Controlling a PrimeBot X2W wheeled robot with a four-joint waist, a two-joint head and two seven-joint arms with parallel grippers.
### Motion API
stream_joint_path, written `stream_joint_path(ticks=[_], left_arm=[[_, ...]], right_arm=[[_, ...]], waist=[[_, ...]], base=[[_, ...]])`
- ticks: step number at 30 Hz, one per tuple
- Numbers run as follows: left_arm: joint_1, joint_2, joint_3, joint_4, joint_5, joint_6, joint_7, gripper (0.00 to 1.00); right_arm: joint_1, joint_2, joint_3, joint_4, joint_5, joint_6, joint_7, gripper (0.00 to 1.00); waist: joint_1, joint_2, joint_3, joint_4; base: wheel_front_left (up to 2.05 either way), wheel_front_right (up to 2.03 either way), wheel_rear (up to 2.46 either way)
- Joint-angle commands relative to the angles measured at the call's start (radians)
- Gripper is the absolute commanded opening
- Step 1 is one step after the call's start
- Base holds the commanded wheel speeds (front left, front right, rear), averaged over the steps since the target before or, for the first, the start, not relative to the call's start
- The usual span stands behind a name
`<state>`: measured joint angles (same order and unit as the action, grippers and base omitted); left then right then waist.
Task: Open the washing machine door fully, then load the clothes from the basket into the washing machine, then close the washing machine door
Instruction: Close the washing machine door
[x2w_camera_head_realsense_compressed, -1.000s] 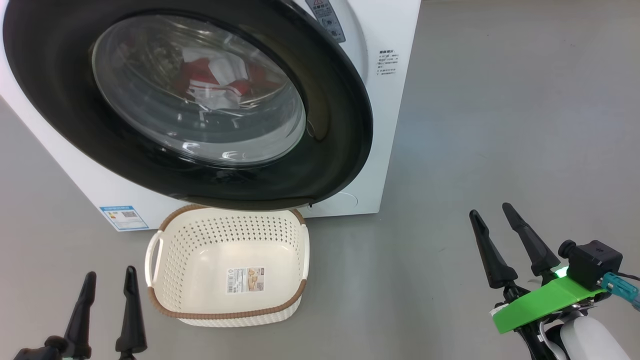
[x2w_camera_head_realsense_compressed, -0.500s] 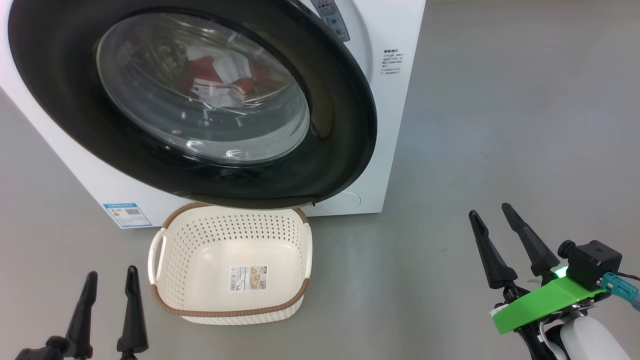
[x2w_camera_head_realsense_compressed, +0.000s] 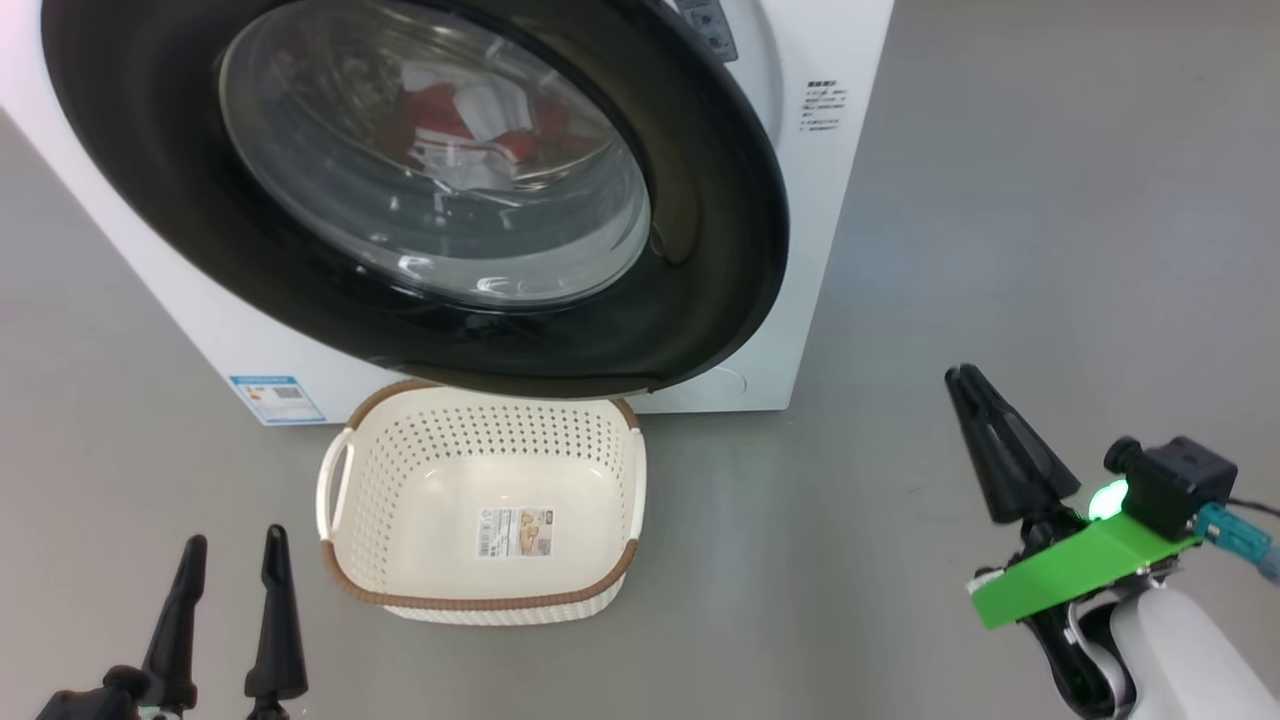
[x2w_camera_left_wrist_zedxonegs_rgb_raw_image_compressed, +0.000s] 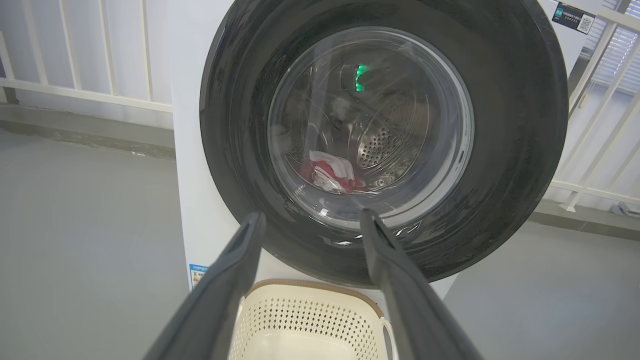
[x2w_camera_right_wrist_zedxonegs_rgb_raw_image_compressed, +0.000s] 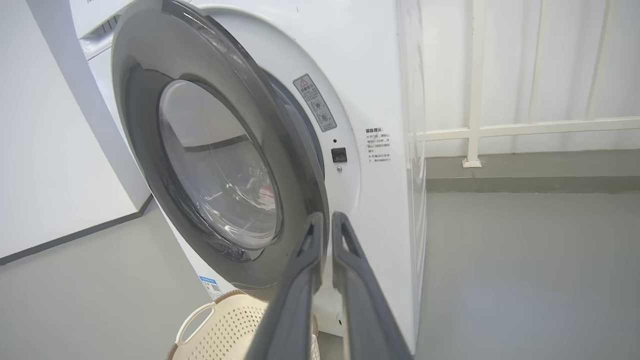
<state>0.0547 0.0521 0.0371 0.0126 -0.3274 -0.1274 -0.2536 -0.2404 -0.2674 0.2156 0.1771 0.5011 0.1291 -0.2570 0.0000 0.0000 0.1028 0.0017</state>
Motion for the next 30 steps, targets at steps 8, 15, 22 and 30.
stream_joint_path(ticks=[8, 15, 22, 30], left_arm=[[-0.057, 0.005, 0.015, -0.030, -0.003, -0.003, -0.008, 1.00], [-0.087, 0.004, 0.010, -0.047, -0.003, -0.003, -0.008, 1.00], [-0.114, 0.004, 0.006, -0.068, -0.002, -0.003, -0.008, 1.00], [-0.137, 0.002, 0.001, -0.076, -0.003, -0.003, -0.008, 1.00]], right_arm=[[-0.112, -0.043, 0.082, -0.035, -0.005, 0.002, -0.005, 0.00], [-0.188, -0.073, 0.145, -0.016, -0.001, 0.002, -0.005, 0.00], [-0.279, -0.107, 0.193, 0.024, 0.006, 0.002, -0.005, 0.00], [-0.366, -0.137, 0.227, 0.065, 0.011, 0.002, -0.005, 0.00]], waist=[[0.0000, 0.0000, 0.043, 0.049], [0.0000, 0.0000, 0.099, 0.087], [0.0000, 0.0000, 0.154, 0.118], [0.0000, 0.0000, 0.205, 0.143]], base=[[0.00, 0.00, 0.00], [0.00, 0.00, 0.00], [0.00, 0.00, 0.00], [0.00, 0.00, 0.00]])
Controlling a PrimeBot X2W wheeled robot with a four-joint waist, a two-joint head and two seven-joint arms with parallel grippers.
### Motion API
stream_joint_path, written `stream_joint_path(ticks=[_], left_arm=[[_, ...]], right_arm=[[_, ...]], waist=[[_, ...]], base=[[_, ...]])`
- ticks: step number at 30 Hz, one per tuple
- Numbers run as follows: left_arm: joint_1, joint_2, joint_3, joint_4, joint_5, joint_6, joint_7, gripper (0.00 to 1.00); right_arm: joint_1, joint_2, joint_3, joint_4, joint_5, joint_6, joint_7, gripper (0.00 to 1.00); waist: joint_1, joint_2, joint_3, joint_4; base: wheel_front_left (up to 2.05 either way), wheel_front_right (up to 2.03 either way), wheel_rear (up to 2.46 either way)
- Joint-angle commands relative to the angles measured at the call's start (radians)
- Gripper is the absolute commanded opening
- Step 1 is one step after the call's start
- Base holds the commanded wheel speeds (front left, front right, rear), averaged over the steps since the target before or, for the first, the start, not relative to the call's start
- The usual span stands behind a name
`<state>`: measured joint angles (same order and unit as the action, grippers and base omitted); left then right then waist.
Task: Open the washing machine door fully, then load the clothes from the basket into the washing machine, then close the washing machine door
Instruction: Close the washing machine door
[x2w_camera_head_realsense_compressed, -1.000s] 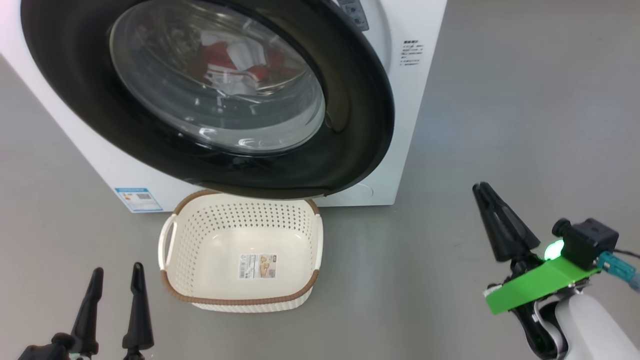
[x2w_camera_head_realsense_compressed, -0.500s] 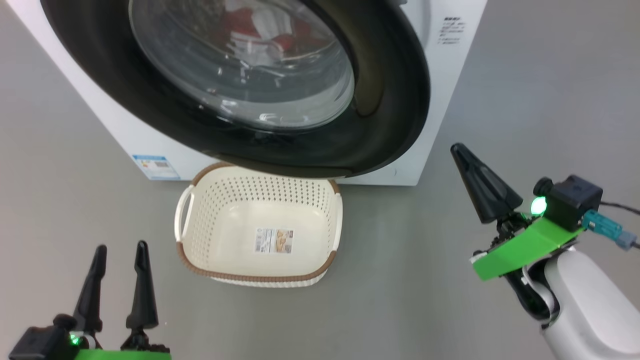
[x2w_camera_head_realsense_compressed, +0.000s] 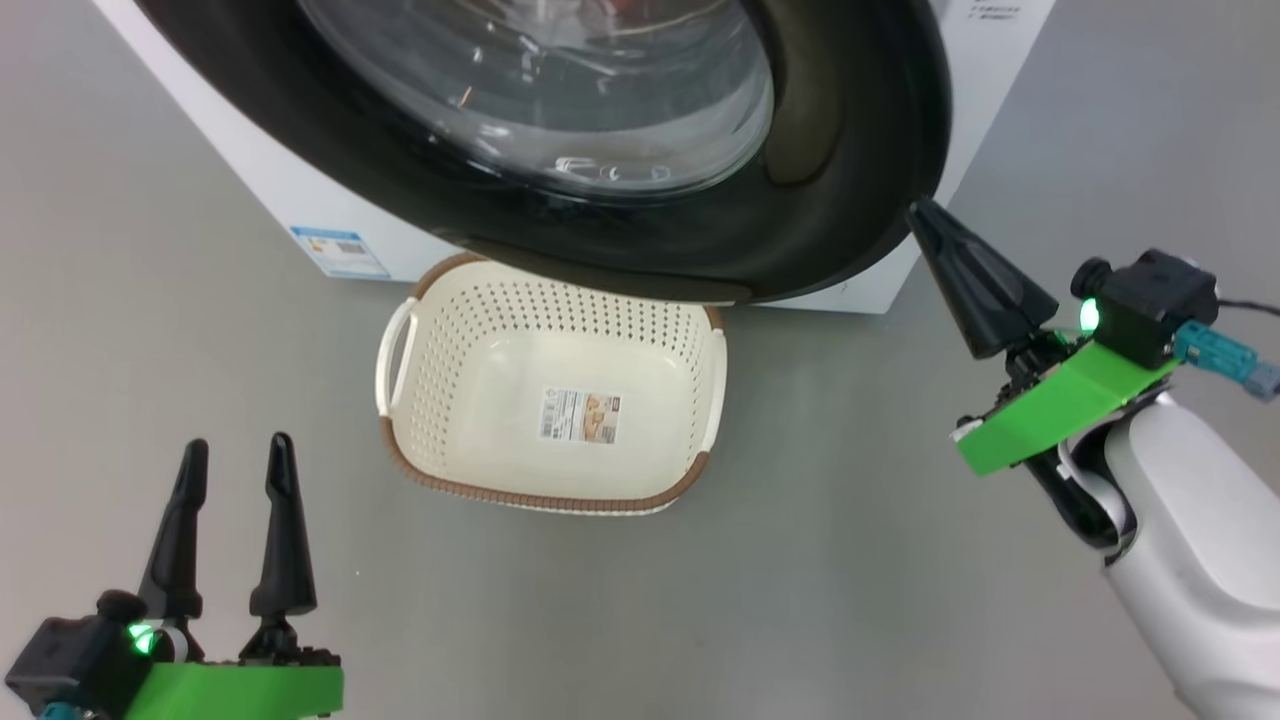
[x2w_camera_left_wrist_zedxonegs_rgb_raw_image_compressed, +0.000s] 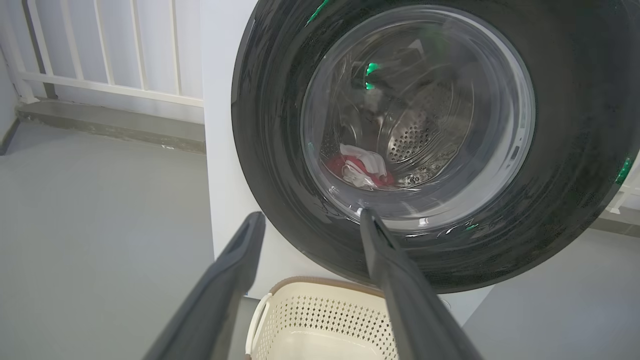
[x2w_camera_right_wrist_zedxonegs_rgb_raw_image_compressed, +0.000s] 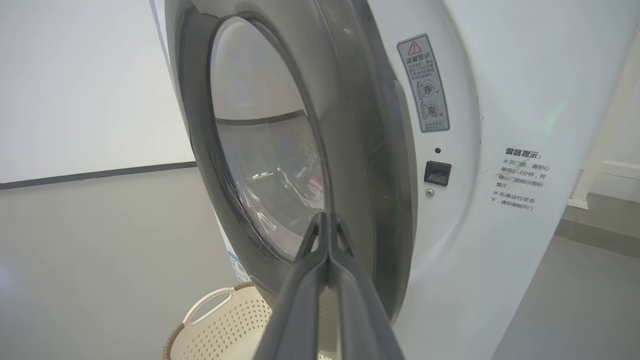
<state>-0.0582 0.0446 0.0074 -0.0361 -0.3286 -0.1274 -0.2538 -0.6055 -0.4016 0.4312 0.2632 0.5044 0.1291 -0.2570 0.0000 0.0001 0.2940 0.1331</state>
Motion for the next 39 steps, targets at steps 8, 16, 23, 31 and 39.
stream_joint_path(ticks=[8, 16, 23, 31, 39], left_arm=[[-0.049, 0.008, 0.030, -0.030, -0.002, -0.003, -0.008, 1.00], [-0.063, 0.007, 0.028, -0.036, -0.001, -0.003, -0.008, 1.00], [-0.081, 0.007, 0.021, -0.043, 0.001, -0.003, -0.008, 1.00], [-0.104, 0.006, 0.012, -0.051, -0.002, -0.003, -0.008, 1.00], [-0.114, 0.006, 0.006, -0.053, -0.011, -0.003, -0.008, 1.00]], right_arm=[[-0.061, -0.029, 0.025, 0.002, 0.014, 0.002, -0.005, 0.00], [-0.115, -0.049, 0.031, 0.018, 0.023, 0.002, -0.005, 0.00], [-0.177, -0.075, 0.025, 0.025, 0.031, 0.002, -0.005, 0.00], [-0.263, -0.107, 0.014, 0.038, 0.035, 0.002, -0.005, 0.00], [-0.340, -0.127, 0.001, 0.048, 0.065, 0.002, -0.005, 0.00]], waist=[[0.0000, -0.0001, 0.059, 0.030], [0.0000, -0.0001, 0.093, 0.035], [0.0000, -0.0001, 0.136, 0.045], [0.0000, -0.0001, 0.184, 0.069], [0.0000, -0.0001, 0.206, 0.085]], base=[[0.00, 0.00, 0.00], [0.00, 0.00, 0.00], [0.00, 0.00, 0.00], [0.00, 0.00, 0.00], [0.00, 0.00, 0.00]])
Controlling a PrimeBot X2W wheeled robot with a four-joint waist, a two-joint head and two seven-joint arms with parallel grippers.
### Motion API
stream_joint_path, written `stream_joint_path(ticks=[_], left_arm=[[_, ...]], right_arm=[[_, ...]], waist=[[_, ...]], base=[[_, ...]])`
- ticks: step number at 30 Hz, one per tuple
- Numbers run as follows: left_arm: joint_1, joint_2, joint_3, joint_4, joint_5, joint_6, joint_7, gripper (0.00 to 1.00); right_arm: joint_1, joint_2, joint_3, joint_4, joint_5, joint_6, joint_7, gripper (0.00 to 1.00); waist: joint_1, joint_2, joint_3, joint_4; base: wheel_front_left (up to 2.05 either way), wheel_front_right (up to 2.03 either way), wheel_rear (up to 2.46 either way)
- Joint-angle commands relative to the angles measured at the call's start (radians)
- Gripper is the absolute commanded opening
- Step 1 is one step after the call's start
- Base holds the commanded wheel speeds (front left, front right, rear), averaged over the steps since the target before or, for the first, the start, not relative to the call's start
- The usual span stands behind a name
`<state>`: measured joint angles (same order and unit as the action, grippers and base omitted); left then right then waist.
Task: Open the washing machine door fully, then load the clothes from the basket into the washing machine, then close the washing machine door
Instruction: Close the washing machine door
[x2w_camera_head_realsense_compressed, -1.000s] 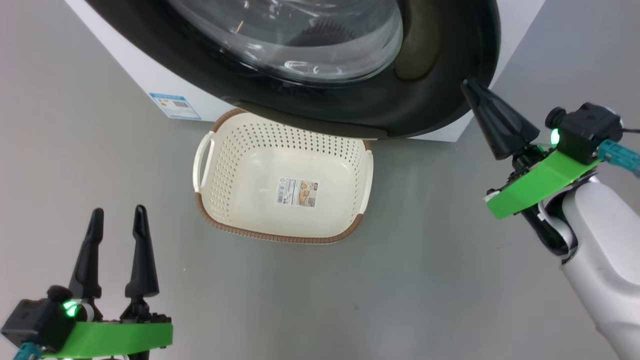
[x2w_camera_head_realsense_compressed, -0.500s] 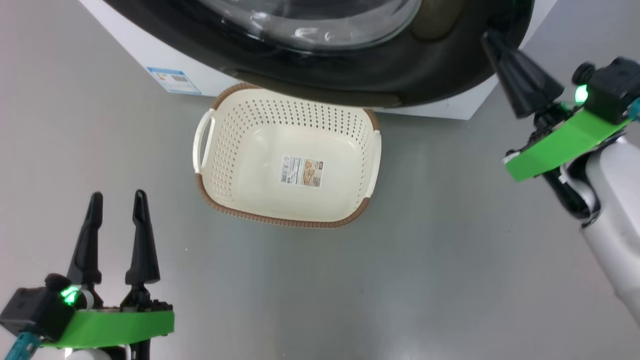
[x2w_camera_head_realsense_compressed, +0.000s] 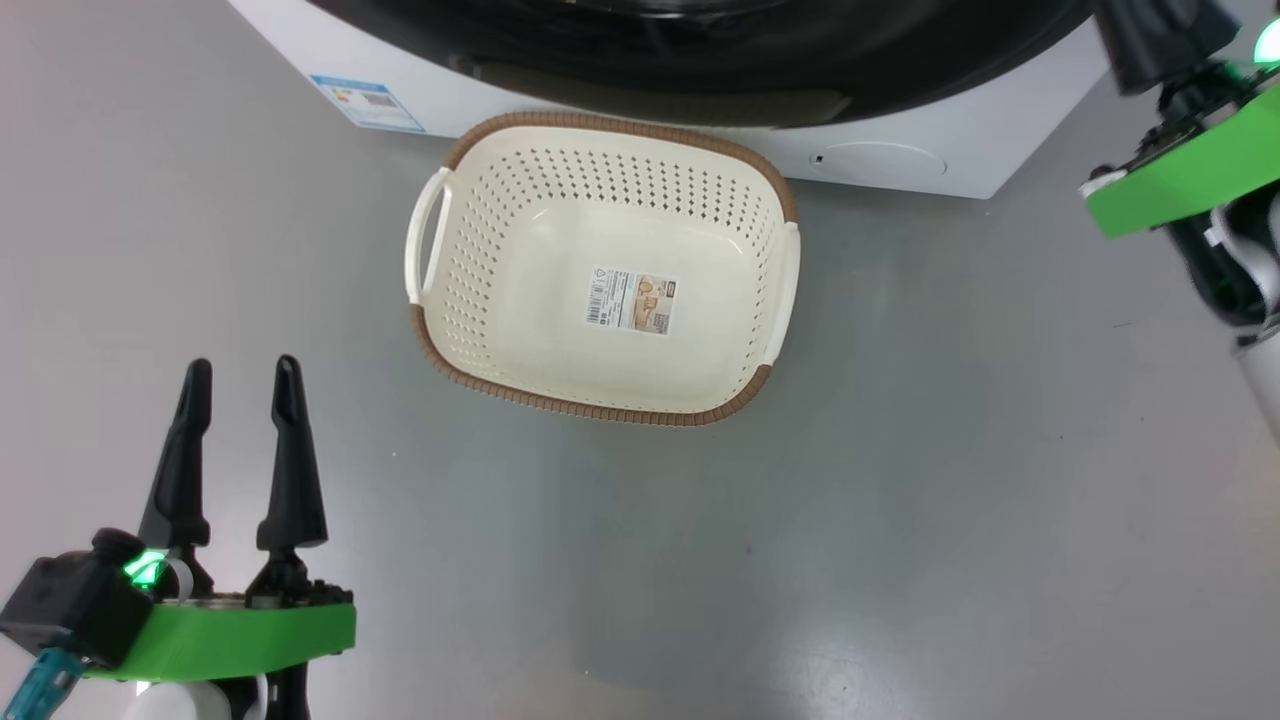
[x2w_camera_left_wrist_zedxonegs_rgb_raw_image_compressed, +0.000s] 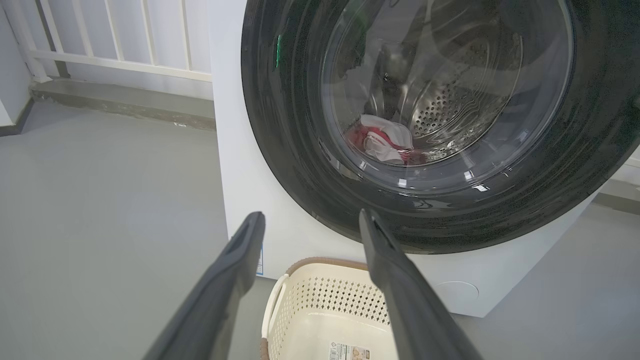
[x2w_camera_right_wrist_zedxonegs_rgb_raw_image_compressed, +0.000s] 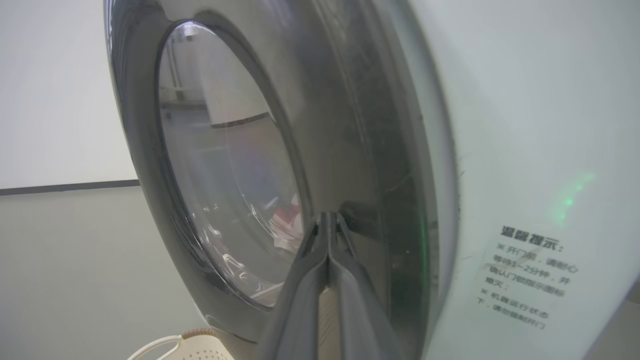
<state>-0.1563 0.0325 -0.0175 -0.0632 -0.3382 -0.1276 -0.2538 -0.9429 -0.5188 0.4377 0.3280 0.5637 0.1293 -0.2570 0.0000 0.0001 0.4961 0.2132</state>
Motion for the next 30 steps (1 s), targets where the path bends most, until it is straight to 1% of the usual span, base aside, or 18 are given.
stream_joint_path(ticks=[1, 8, 14, 26, 27, 28, 30], left_arm=[[-0.017, 0.018, 0.029, -0.026, -0.002, -0.003, -0.008, 1.00], [-0.017, 0.018, 0.028, -0.025, -0.004, -0.003, -0.008, 1.00], [-0.018, 0.018, 0.028, -0.021, 0.001, -0.003, -0.008, 1.00], [-0.011, 0.018, 0.030, -0.006, 0.007, -0.003, -0.008, 1.00], [-0.008, 0.018, 0.030, -0.004, 0.008, -0.003, -0.008, 1.00], [-0.006, 0.018, 0.030, -0.002, 0.008, -0.003, -0.008, 1.00], [-0.002, 0.018, 0.031, 0.001, 0.011, -0.003, -0.008, 1.00]], right_arm=[[-0.013, -0.014, -0.008, -0.015, 0.006, 0.001, -0.005, 0.00], [-0.074, -0.034, -0.044, 0.041, -0.007, 0.001, -0.005, 0.00], [-0.098, -0.039, -0.063, 0.068, -0.017, 0.001, -0.005, 0.00], [-0.030, -0.005, -0.057, 0.066, -0.024, 0.001, -0.005, 0.00], [-0.019, -0.001, -0.057, 0.063, -0.025, 0.001, -0.005, 0.03], [-0.007, 0.002, -0.058, 0.060, -0.025, 0.001, -0.005, 0.18], [0.018, 0.008, -0.060, 0.051, -0.028, 0.001, -0.005, 0.50]], waist=[[0.0000, -0.0001, 0.006, 0.006], [0.0000, -0.0001, 0.012, 0.013], [0.0000, -0.0001, 0.006, 0.012], [0.0000, -0.0001, -0.044, -0.007], [0.0000, -0.0001, -0.051, -0.009], [0.0000, -0.0001, -0.059, -0.011], [0.0000, -0.0001, -0.075, -0.015]], base=[[0.00, 0.00, 0.00], [0.00, 0.00, 0.00], [0.00, 0.00, 0.00], [0.00, 0.00, 0.00], [0.00, 0.00, 0.00], [0.00, 0.00, 0.00], [0.00, 0.00, 0.00]])
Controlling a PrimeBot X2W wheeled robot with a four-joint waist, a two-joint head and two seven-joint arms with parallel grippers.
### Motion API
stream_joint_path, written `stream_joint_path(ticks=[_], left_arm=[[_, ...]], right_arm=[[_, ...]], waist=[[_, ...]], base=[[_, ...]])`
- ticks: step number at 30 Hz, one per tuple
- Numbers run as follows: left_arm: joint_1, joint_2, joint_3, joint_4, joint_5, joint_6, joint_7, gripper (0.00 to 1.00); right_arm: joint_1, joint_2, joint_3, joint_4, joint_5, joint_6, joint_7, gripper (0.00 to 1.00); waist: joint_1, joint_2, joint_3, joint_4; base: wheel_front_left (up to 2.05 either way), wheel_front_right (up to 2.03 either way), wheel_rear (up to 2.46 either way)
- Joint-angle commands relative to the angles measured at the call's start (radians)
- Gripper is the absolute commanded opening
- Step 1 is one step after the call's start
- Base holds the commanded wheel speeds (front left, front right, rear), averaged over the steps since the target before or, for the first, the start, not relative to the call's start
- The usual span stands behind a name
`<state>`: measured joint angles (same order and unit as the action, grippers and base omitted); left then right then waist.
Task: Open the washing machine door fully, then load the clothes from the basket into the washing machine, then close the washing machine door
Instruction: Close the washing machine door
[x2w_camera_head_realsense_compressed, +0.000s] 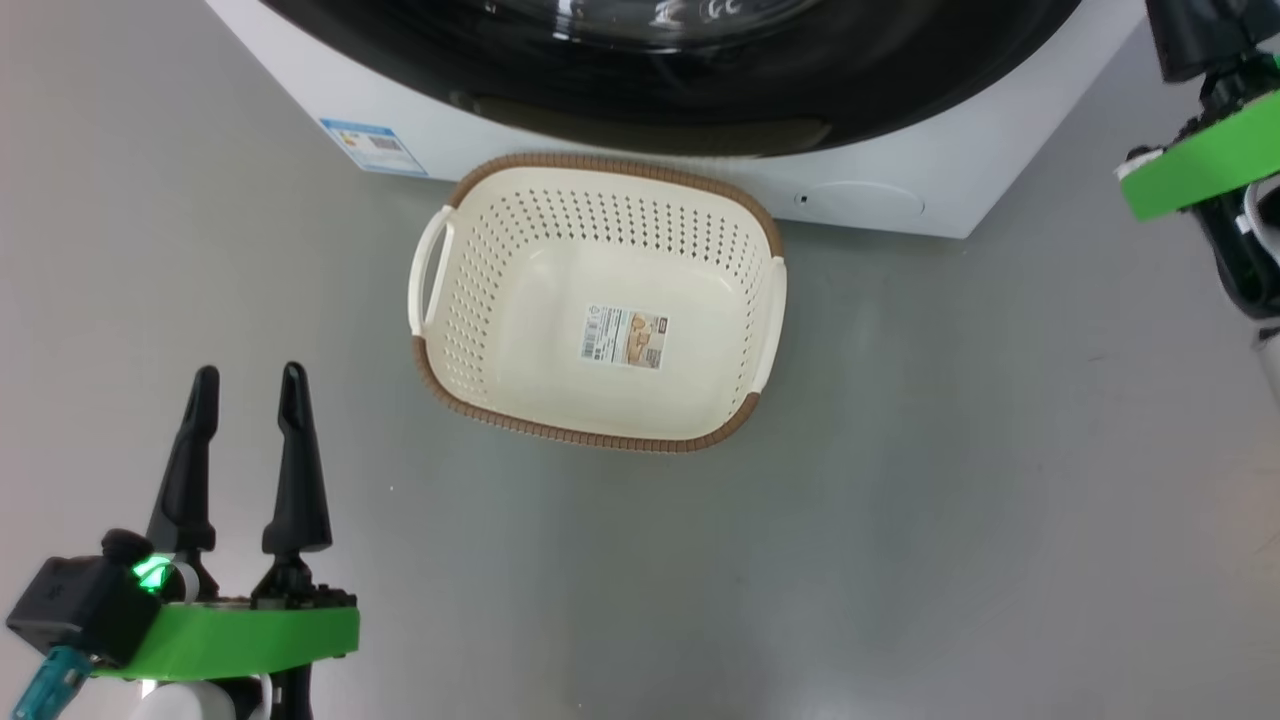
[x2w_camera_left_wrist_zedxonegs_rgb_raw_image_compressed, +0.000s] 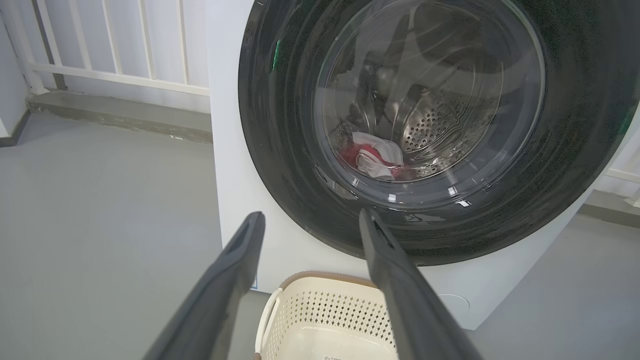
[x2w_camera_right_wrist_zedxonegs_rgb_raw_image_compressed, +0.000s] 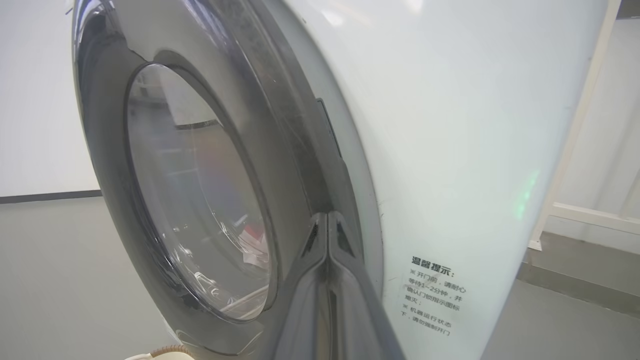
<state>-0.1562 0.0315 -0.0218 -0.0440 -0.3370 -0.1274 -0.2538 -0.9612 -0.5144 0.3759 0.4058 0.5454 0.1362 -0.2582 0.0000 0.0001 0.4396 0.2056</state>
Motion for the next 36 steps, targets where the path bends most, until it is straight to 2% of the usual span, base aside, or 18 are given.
stream_joint_path(ticks=[1, 19, 36], left_arm=[[0.001, 0.019, 0.035, -0.016, 0.011, -0.003, -0.008, 1.00], [0.060, 0.041, 0.039, 0.013, 0.031, -0.003, -0.008, 1.00], [0.120, 0.060, 0.047, 0.026, 0.028, -0.003, -0.008, 1.00]], right_arm=[[0.048, 0.007, 0.002, -0.031, -0.011, -0.006, -0.004, 1.00], [0.295, 0.078, -0.028, -0.133, -0.031, -0.006, -0.004, 1.00], [0.589, 0.166, -0.154, -0.224, -0.065, -0.006, -0.004, 1.00]], waist=[[0.0000, -0.0001, -0.027, -0.010], [0.0000, -0.0001, -0.205, -0.091], [0.0000, -0.0001, -0.319, -0.173]], base=[[0.00, 0.00, 0.00], [0.00, 0.00, 0.00], [0.00, 0.00, 0.00]])
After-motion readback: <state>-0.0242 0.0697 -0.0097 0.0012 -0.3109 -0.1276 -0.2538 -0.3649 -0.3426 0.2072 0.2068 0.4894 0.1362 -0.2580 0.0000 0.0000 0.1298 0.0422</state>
